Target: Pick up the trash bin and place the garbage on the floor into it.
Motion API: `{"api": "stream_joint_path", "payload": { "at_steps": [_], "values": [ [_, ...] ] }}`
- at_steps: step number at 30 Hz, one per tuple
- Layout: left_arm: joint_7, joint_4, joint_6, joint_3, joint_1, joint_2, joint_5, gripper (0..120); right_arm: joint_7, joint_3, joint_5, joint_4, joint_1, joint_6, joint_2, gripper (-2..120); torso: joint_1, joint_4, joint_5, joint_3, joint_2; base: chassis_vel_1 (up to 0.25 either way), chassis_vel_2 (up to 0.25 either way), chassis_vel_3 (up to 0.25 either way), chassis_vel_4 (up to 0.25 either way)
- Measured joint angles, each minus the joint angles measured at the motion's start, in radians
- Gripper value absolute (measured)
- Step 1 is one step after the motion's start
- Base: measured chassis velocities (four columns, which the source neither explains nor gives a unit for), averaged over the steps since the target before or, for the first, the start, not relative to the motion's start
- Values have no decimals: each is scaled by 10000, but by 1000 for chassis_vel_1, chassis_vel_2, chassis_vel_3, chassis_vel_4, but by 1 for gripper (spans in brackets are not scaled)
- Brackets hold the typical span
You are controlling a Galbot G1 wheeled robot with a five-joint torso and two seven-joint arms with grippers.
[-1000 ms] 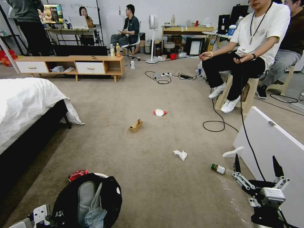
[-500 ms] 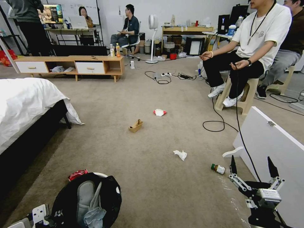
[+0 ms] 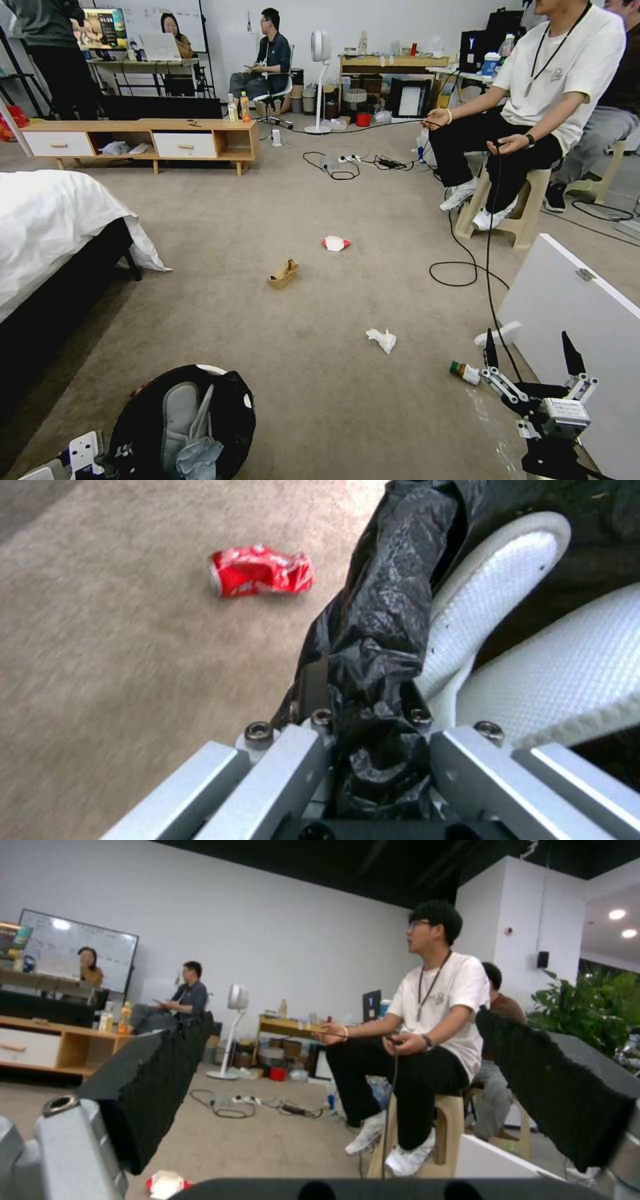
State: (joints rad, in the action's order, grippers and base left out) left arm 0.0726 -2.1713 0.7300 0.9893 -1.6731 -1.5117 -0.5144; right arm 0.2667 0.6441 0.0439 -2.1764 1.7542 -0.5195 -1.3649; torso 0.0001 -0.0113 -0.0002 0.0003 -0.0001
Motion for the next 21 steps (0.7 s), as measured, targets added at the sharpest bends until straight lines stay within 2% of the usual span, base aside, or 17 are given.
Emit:
{"api": "stream_joint_path", "payload": {
  "at_steps": [4,8,21],
  "values": [
    [1,19,4,-7,4,-1,7,2,3,6,2,27,-10,-13,0,100,0,2,4,0,0,-169,183,181,-175],
    [-42,61,42,-222,-34,32,125,2,-1,15,16,68,-46,-76,0,100,1,2,2,1,0,-129,125,135,-129],
    [-271,53,57,-979,-346,183,519,2,-3,4,43,73,-83,-66,1,100,0,3,2,-1,0,-10,9,10,-15]
  ]
}}
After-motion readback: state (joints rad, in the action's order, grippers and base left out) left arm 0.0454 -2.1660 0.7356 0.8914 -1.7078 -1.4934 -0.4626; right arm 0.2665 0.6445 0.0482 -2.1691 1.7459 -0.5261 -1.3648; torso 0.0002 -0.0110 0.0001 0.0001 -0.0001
